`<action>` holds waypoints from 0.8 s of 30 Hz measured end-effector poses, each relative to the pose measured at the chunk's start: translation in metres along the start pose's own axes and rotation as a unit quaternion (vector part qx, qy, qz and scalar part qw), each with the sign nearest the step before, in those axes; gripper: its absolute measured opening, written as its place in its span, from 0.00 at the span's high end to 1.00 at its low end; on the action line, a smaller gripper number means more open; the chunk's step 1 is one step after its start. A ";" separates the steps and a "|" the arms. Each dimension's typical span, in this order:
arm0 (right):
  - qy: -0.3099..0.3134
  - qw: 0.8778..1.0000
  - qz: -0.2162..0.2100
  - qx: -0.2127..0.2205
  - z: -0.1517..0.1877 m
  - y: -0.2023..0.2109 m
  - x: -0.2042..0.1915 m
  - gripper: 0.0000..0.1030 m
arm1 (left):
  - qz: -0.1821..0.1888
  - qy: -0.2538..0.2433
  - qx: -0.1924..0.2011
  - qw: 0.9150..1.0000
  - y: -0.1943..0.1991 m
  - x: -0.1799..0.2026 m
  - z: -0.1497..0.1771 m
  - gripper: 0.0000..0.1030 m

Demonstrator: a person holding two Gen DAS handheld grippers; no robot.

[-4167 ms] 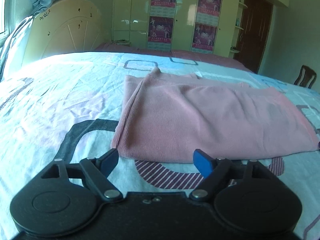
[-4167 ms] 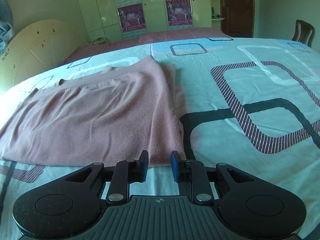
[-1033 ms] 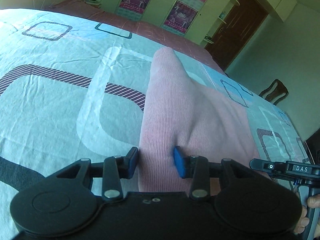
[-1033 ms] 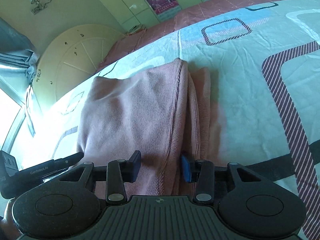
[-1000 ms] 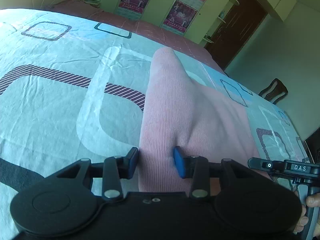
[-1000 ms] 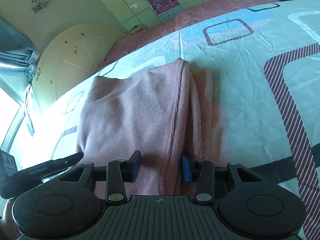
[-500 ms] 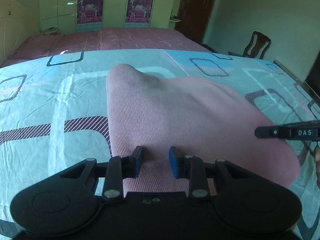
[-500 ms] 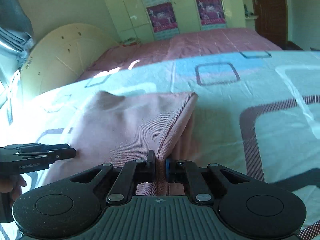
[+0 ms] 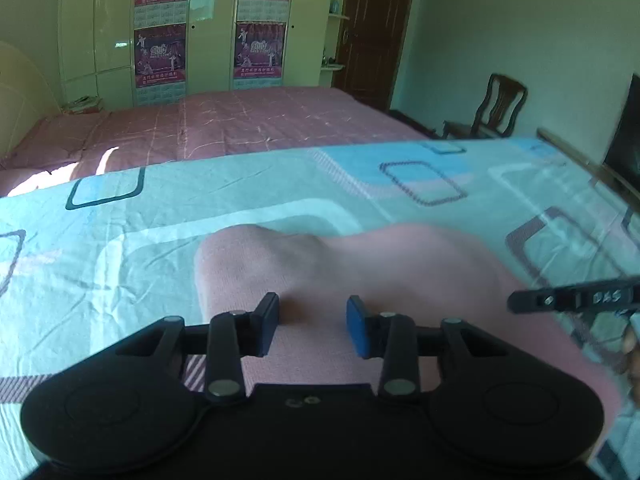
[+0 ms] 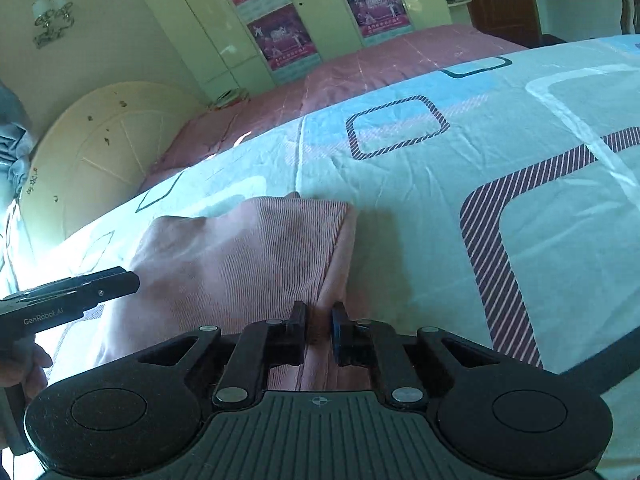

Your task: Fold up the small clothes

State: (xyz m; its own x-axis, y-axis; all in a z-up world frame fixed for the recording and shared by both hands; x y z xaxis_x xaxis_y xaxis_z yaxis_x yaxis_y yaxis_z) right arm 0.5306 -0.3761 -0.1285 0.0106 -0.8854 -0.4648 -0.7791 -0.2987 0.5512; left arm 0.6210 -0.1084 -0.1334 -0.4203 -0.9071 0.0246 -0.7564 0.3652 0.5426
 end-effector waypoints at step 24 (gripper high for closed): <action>0.126 0.990 0.010 -0.057 0.073 0.078 -0.023 0.90 | -0.040 0.039 -0.001 0.998 0.116 0.009 0.076 0.60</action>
State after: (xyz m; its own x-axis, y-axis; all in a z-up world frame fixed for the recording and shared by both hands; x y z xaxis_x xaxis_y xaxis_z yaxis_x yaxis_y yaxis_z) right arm 0.4241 -0.3532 -0.1253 0.1631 -0.9479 -0.2736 -0.7047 -0.3060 0.6401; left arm 0.4911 -0.0581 -0.1338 -0.3179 -0.9470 0.0471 -0.7853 0.2908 0.5466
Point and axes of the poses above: each gripper's, at about its wrist camera, not at the fingertips, and y roughly against the way its jaws point, x to its right, z to its underside, the point moved 2 cm from there along -y, roughly the way its jaws point, and after that the axes turned 11 degrees about x, right-handed, at the moved point
